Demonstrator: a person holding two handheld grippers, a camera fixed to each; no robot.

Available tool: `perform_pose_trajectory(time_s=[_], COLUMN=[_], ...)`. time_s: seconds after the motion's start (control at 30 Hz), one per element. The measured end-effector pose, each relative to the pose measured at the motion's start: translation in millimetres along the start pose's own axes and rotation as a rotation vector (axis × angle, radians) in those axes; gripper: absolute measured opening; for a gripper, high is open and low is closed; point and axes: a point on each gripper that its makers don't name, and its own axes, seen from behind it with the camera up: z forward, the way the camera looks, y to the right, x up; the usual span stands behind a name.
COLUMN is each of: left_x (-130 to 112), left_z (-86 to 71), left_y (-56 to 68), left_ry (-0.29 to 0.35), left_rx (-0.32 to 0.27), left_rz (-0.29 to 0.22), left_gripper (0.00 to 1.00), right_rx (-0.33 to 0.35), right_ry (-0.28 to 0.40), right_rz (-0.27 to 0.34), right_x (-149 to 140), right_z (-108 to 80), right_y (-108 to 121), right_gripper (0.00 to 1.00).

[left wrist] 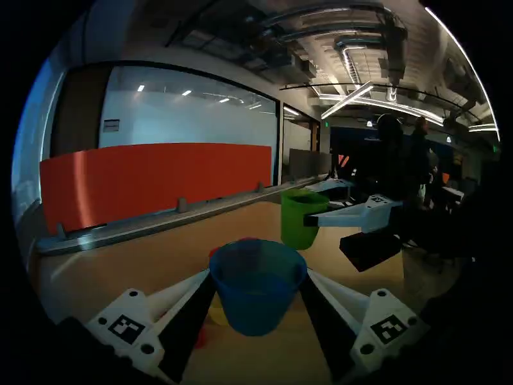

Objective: Pour water

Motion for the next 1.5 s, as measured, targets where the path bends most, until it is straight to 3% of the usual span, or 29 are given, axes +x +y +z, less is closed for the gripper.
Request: perform_pose_trajectory(time_s=[0.67,0.97,1.3,1.5], left_x=[15,25,49,61], left_z=[1.8,4.2,3.9,2.7], left_y=[-16.0,-23.6,-42.3,-45.7], left_ry=[0.030,0.051,0.081,0.092], left_rx=[0.025,0.049,0.101,0.120], left_rz=[0.001,0.025,0.084,0.145], left_gripper=[0.86,0.86,0.86,0.86], right_rx=[0.001,0.012,0.060,0.092], right_ry=[0.014,0.014,-0.001,-0.003], right_rz=[-0.005,-0.004,-0.001,0.005], right_x=[1,1,-8,-12], right_z=[5.0,6.4,12.4,17.4], right_y=[3,4,-11,-21], right_gripper=[0.91,0.91,0.91,0.90])
